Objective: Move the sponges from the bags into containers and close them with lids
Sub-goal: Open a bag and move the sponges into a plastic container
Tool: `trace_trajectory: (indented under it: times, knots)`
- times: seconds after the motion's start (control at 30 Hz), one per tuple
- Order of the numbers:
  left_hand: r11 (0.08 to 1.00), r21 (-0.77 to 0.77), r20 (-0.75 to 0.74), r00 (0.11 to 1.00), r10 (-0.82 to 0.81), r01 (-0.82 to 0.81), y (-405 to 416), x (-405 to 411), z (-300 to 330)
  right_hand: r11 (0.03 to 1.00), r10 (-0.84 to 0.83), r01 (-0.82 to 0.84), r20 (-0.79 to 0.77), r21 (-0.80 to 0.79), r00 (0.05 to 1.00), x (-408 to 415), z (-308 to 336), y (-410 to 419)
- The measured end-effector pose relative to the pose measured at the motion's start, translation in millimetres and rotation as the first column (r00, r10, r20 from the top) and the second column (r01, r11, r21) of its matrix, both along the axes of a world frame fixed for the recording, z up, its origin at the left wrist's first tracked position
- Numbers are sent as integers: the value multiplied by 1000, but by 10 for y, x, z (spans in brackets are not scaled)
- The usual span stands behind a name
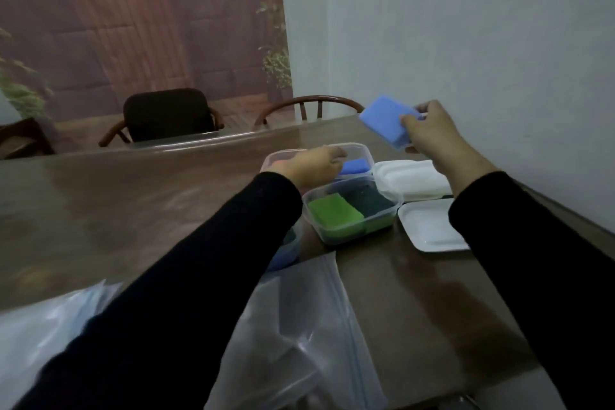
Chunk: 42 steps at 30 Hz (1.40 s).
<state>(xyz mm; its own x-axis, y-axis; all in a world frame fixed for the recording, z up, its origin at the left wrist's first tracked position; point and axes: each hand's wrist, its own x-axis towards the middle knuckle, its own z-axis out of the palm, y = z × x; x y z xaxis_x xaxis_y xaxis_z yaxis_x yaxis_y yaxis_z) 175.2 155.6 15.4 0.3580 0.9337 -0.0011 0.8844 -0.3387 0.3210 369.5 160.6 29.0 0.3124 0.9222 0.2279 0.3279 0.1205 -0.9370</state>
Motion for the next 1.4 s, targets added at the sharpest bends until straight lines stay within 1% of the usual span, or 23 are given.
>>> trace_trajectory:
  times: [0.03,0.17,0.3,0.37,0.47,0.57,0.63,0.7,0.8,0.93,1.07,1.2,1.27,1.33,1.37,1.4]
  knots:
    - [1000,-10,-10,1000,-9,9,71,34,-37,1000,3,-2,38,-8,999,14,3,77]
    - [988,-130,44,996,-81,86,302,155,-223,997,63,-52,194,-65,979,25,14,387]
    - [988,-112,-20,994,-110,107,415,187,-347,982,173,-147,270,-115,947,-55,39,618]
    - [986,-129,-43,993,-113,107,442,205,-335,966,246,-197,350,-169,904,-113,38,718]
    - [986,-137,-98,989,-113,99,443,222,-320,940,328,-225,495,-257,805,-187,21,820]
    - [989,-127,-98,991,-92,79,432,221,-318,940,328,-182,621,-287,712,-216,-15,891]
    - [989,-131,-83,993,-86,74,413,220,-312,953,296,-160,688,-257,663,-233,-44,945]
    - [989,-131,-75,993,-86,76,397,217,-317,962,270,-160,709,-220,651,-283,-65,967]
    - [985,-140,-74,991,-110,99,376,196,-331,957,291,-186,716,-223,635,-360,-125,1009]
    - [984,-137,-106,986,-126,111,348,190,-296,965,262,-180,741,-191,618,-365,-200,1063]
    - [988,-122,-126,986,-111,95,300,204,-273,975,219,-152,815,-161,537,-343,-323,1112]
    - [989,-114,-134,985,-109,94,265,204,-248,966,259,-148,821,-213,508,-388,-408,1141]
    - [988,-120,-127,986,-108,93,265,198,-249,959,283,-142,822,-245,494,-378,-337,1131]
    - [987,-129,-119,987,-106,91,267,193,-250,950,311,-168,805,-262,505,-331,-234,1107]
    - [987,-134,-117,987,-106,90,263,191,-247,946,323,-181,805,-268,498,-309,-209,1093]
    - [986,-139,-117,988,-105,88,259,192,-244,946,323,-182,821,-268,471,-296,-208,1080]
